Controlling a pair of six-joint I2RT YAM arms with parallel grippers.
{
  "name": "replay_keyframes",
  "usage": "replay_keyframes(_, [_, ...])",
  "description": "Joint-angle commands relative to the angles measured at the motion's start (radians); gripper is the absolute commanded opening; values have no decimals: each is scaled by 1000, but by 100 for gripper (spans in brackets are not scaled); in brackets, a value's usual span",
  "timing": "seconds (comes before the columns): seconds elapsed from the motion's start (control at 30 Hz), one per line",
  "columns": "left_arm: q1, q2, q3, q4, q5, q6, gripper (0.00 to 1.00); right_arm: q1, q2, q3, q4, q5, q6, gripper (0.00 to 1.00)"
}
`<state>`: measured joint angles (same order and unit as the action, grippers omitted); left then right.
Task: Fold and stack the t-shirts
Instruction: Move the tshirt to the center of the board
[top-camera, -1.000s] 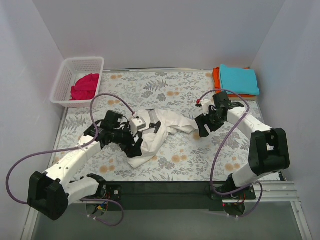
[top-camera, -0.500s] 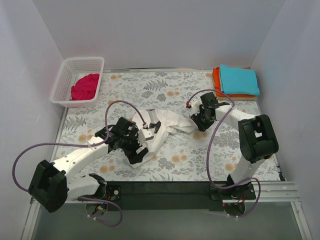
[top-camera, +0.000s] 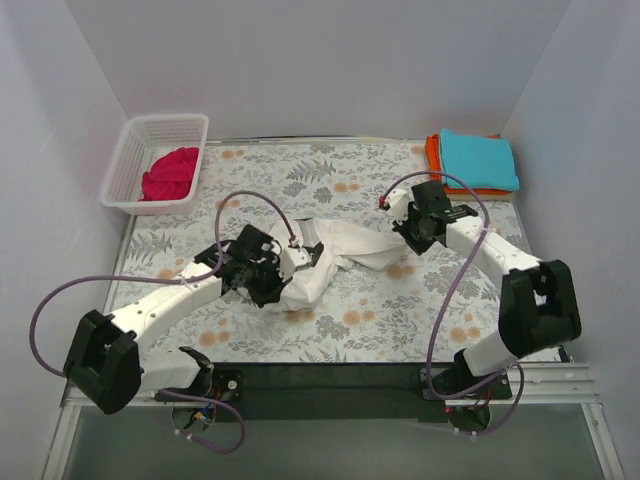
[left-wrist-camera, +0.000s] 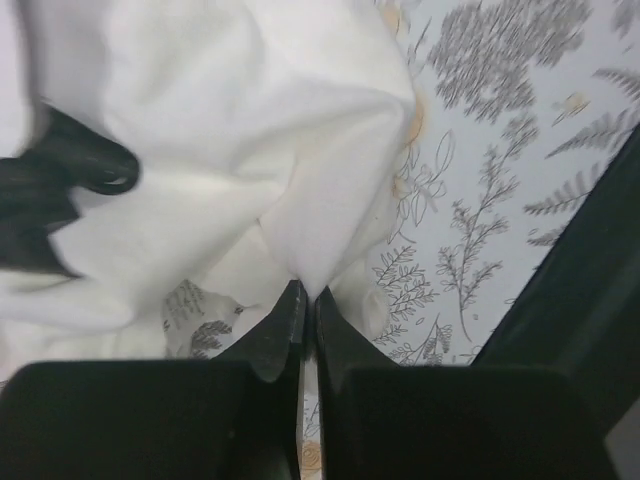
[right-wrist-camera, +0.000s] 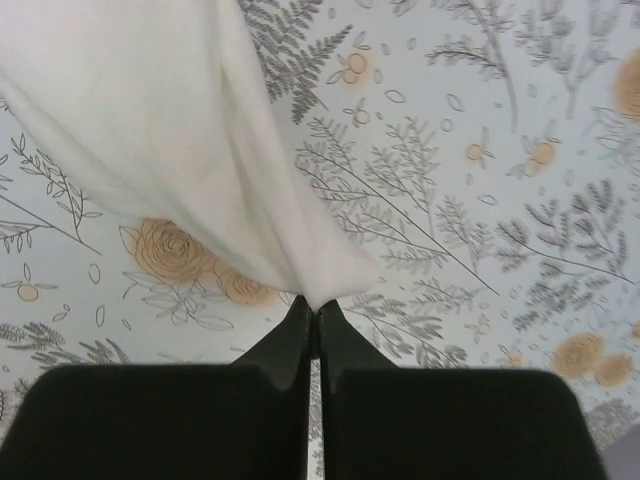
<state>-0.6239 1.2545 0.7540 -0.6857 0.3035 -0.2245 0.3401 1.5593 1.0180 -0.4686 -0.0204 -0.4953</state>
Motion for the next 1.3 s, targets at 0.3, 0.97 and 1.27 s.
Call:
replay_keyframes(0.3, [412, -116, 554, -132, 297, -157, 0, -199, -307, 137, -197, -16, -117, 1])
replay_keyframes(0.97, [520, -374, 481, -437, 497, -76, 0, -329, -500, 197, -331, -15, -306, 1])
replay_keyframes(1.27, [553, 116, 375, 51, 197, -323, 0, -257, -90, 283, -248, -56, -220, 1])
